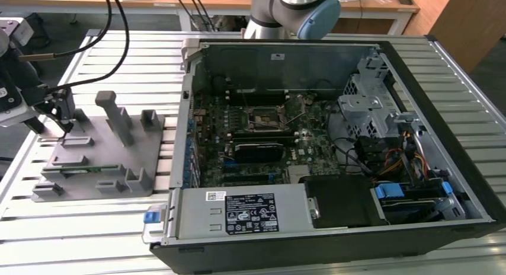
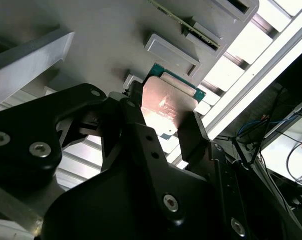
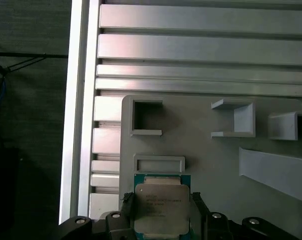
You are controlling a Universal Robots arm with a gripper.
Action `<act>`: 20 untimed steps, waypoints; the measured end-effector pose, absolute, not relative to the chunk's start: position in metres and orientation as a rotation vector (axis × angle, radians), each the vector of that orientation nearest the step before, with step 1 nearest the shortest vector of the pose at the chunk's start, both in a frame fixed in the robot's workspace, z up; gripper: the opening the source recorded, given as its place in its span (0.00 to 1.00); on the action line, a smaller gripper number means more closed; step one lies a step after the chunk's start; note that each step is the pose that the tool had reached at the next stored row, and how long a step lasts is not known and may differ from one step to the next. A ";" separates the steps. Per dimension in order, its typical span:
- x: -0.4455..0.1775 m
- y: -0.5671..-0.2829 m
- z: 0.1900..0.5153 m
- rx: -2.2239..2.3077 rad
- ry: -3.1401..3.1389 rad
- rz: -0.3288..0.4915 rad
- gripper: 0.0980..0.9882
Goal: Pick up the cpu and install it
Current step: 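Pick up the cpu and move it towards the insertion slot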
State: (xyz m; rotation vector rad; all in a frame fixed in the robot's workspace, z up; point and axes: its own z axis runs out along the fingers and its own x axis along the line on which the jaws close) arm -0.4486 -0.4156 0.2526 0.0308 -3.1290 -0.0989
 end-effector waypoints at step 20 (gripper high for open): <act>-0.449 -0.415 0.271 0.031 -3.129 -0.099 0.48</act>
